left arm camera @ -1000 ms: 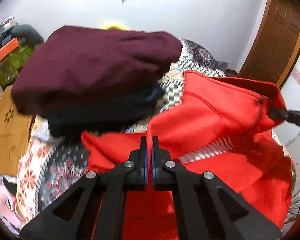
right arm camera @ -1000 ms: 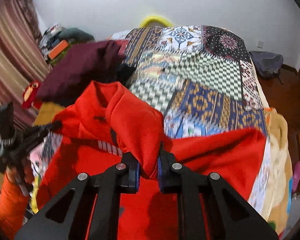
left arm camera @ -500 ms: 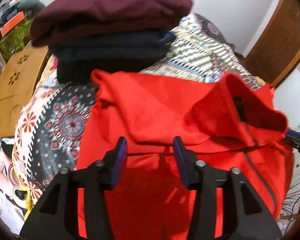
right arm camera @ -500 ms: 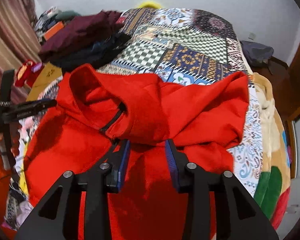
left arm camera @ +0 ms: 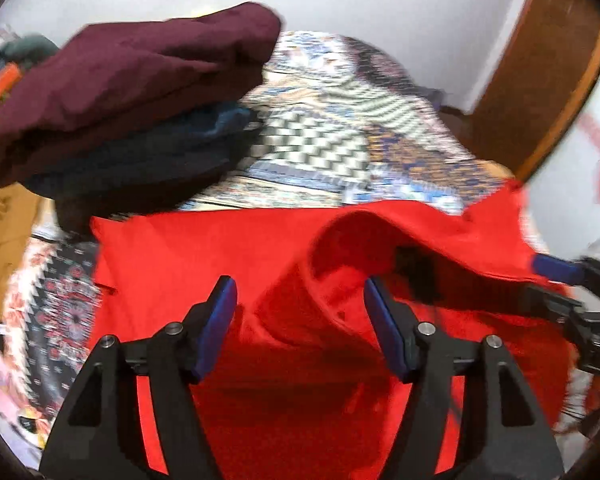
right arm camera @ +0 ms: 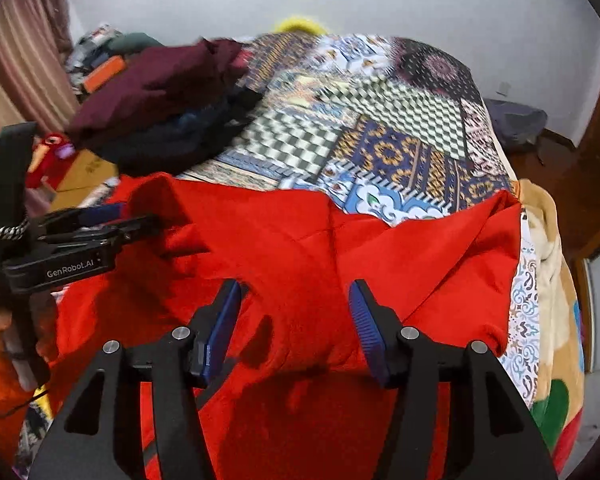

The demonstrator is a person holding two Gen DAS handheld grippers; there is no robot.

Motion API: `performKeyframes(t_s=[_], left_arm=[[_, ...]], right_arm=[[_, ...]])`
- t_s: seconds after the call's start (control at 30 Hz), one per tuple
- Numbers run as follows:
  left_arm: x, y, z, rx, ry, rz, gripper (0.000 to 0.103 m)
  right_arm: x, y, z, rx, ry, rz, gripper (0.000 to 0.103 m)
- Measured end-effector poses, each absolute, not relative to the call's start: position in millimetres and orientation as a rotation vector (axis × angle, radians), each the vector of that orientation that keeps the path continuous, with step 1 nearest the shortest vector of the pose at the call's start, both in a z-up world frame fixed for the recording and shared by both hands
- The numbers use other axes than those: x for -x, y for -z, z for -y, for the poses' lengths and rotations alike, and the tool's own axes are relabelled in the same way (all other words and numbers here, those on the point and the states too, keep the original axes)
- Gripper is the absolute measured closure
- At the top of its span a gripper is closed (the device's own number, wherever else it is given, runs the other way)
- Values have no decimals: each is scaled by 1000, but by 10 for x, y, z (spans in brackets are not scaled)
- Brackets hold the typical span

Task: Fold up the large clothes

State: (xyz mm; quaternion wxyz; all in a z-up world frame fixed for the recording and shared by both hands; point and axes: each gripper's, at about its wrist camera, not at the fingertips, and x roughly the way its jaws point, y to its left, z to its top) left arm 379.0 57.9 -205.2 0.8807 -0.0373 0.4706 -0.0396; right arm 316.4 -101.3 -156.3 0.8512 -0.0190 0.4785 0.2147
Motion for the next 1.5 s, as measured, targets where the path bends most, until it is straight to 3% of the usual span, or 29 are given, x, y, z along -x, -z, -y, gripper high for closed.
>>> performKeyframes(t_s=[0.03, 0.07, 0.1, 0.13, 0.2, 0.3, 0.53, 0.63, 0.77, 0.87, 0.97, 1.03, 1.1, 1.13, 1.2, 1.5], left_arm=[[-3822, 2107, -579, 58, 66, -985, 50], [-3841, 2160, -589, 57, 68, -996, 58], [-3852, 2205, -604, 66, 81, -1013, 74], [-3855, 2235, -623, 78, 94, -1023, 85], [-3811, 2212, -642, 59, 88, -1000, 95], [-3708, 2037, -644, 72, 123, -959, 100], [-3234, 1246, -496, -65, 155, -706, 100], [-3053, 1299, -442, -158, 130, -669, 100], [-2976, 1693, -521, -165, 118, -783, 100], [-2917, 1983, -591, -145, 121, -873, 92], [-2782, 2214, -661, -126, 116, -949, 73], [-2676, 2309, -668, -115, 115, -971, 56], [-2598, 2352, -690, -108, 89, -977, 42], [-2577, 2362, -708, -101, 72, -979, 35], [-2568, 2363, -765, -69, 59, -992, 32], [-2447, 2176, -1023, 110, 88, -1038, 22]], right_arm=[[-3201, 1614, 1013, 33, -460, -1024, 51], [-3224, 1643, 1028, 27, -460, -1027, 58], [-3236, 1658, 1047, 29, -446, -1023, 69], [-3233, 1656, 1072, 35, -435, -1020, 73], [-3221, 1636, 1120, 48, -424, -1008, 87], [-3163, 1532, 1187, 53, -424, -979, 93], [-2821, 1126, 1309, 5, -449, -874, 94], [-2650, 1166, 1301, -12, -477, -894, 94], [-2465, 1370, 1224, 18, -487, -940, 94], [-2373, 1498, 1182, 36, -489, -976, 94], [-2286, 1546, 1210, 39, -480, -989, 92], [-2252, 1545, 1246, 42, -477, -1003, 85], [-2238, 1526, 1308, 38, -456, -1016, 67], [-2218, 1503, 1362, 29, -440, -1010, 63], [-2182, 1463, 1459, 14, -416, -993, 59], [-2279, 1399, 2075, -155, -272, -989, 58]])
